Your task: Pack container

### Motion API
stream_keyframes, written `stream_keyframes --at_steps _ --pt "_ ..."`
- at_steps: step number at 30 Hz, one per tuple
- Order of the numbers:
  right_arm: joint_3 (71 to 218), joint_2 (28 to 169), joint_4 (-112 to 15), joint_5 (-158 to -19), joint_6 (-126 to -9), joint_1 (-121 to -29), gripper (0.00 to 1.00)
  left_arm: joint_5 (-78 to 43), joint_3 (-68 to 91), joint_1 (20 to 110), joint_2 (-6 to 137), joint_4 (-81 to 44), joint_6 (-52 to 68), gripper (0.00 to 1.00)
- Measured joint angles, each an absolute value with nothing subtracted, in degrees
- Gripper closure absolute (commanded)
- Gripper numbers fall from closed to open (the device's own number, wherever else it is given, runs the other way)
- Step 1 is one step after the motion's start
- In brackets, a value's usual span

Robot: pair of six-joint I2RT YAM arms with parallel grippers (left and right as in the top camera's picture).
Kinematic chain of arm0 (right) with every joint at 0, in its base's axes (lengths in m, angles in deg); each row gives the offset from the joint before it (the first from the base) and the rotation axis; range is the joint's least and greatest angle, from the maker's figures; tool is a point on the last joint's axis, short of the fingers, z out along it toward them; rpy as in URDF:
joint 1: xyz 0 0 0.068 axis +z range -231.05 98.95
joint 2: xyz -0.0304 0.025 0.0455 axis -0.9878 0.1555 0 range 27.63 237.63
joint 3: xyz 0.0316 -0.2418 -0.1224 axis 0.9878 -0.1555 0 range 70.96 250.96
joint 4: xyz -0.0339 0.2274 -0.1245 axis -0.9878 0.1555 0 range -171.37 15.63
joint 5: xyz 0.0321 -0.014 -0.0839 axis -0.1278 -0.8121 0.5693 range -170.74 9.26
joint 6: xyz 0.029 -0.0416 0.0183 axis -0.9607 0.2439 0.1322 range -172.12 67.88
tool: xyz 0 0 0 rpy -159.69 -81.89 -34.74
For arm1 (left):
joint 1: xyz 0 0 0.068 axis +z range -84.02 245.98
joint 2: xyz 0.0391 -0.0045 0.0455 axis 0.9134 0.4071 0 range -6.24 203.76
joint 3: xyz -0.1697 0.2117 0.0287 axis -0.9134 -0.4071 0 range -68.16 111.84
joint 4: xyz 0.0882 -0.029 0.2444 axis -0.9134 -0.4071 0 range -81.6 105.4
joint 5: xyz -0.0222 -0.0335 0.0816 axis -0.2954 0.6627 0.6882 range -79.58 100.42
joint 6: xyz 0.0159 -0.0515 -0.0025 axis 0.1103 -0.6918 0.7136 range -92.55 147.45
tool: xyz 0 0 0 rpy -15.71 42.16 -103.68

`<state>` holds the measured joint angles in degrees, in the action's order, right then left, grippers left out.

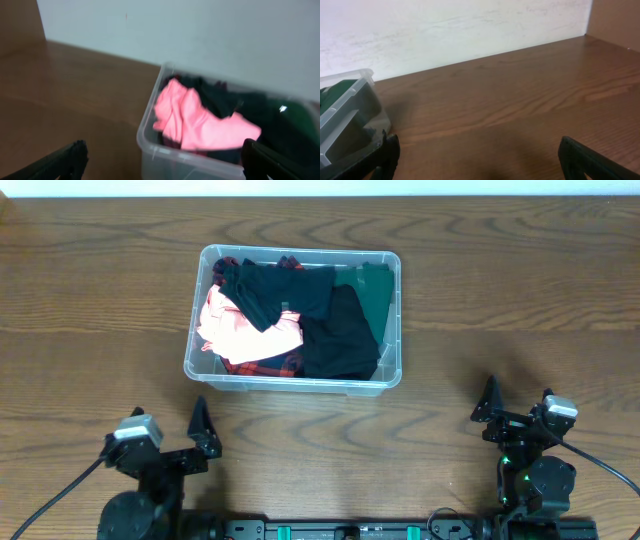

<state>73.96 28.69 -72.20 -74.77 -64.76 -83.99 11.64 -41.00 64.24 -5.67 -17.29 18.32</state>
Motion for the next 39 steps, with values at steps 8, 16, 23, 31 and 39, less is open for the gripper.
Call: stream_keyframes --at_steps 8,16,23,31,39 --pt "73.94 28.69 -72.2 -74.79 -64.65 -83.99 0.01 11.64 -51.19 64.24 -5.67 -14.56 18.32 0.02" --pt "73.94 28.69 -72.2 -74.77 -64.65 -83.99 0.01 11.64 -57.85 64.24 -5.67 -14.19 18.32 0.02" --pt "73.94 28.69 -72.22 -74.77 -64.65 -83.99 0.01 11.2 -59.21 64.24 -5.67 -13.95 18.32 0.02" --pt "73.94 28.71 -72.2 -74.77 -64.65 -83.99 0.01 11.2 -59.21 64.24 -5.67 -13.95 18.32 0.02" --pt "73.94 28.71 -72.2 -74.79 -64.65 -83.99 0.01 11.15 -59.21 62.08 -5.67 -13.95 18.32 0.02"
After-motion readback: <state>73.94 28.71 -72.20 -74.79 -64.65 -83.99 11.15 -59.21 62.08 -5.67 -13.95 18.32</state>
